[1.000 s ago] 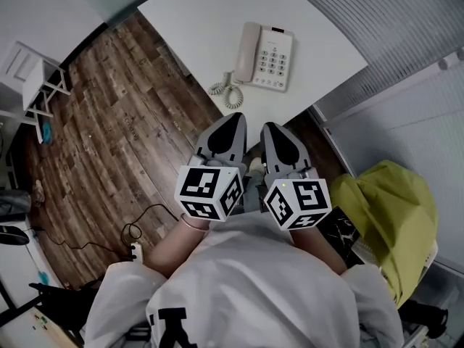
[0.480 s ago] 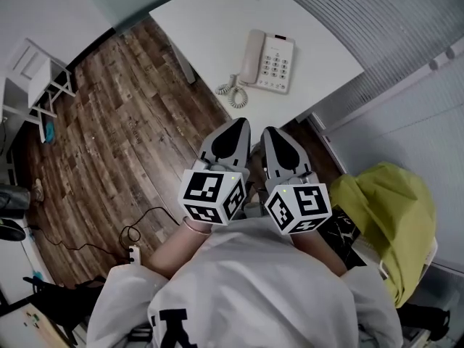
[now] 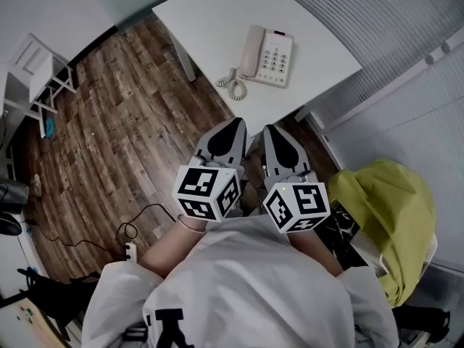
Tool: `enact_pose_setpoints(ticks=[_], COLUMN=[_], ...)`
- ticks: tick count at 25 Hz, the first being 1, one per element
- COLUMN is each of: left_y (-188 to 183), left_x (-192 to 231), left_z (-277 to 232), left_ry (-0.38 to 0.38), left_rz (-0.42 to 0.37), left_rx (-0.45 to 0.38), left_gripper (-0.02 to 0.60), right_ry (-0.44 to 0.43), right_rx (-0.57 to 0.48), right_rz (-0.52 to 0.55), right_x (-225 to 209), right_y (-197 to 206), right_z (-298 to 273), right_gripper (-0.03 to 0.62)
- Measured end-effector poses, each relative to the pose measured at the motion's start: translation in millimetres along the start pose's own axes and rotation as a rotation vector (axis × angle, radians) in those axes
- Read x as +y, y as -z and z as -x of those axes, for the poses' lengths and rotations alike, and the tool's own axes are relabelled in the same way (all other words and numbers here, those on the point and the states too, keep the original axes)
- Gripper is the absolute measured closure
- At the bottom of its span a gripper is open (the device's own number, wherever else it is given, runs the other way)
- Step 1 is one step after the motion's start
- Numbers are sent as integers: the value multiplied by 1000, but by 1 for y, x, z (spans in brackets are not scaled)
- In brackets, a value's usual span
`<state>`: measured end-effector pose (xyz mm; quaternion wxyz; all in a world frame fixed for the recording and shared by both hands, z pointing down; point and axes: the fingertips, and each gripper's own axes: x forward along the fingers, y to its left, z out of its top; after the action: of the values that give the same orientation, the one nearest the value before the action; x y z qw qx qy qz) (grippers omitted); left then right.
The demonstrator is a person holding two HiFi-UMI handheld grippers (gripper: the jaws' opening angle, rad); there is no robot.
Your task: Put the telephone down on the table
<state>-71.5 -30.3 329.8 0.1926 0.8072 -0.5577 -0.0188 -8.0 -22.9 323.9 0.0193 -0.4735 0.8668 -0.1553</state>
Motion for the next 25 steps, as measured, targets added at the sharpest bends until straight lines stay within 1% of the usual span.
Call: enact_pose_setpoints(ticks=[4, 9, 16, 18, 21, 25], left_y=[-3, 22, 46, 51, 55, 54], left_x=[-15, -49, -94, -101, -110, -118], left_z=[10, 34, 84, 99, 116, 132], left_ry=[-6, -24, -50, -66, -83, -68], left_rz=[-2, 6, -19, -28, -20, -10], left_rx=[-18, -19, -34, -42, -54, -68], left_gripper=[577, 577, 577, 577, 577, 577], right_ry=[-10, -17, -37, -47, -62, -33], right_rx=[0, 4, -11, -7, 3, 2], right_rz=[9, 7, 13, 9, 3, 41], right_x=[4, -1, 10, 14, 19, 27], right_y=[-1, 4, 11, 14, 19, 19], right_z=[19, 65, 129, 142, 158, 173], right_gripper=[563, 563, 563, 563, 563, 563])
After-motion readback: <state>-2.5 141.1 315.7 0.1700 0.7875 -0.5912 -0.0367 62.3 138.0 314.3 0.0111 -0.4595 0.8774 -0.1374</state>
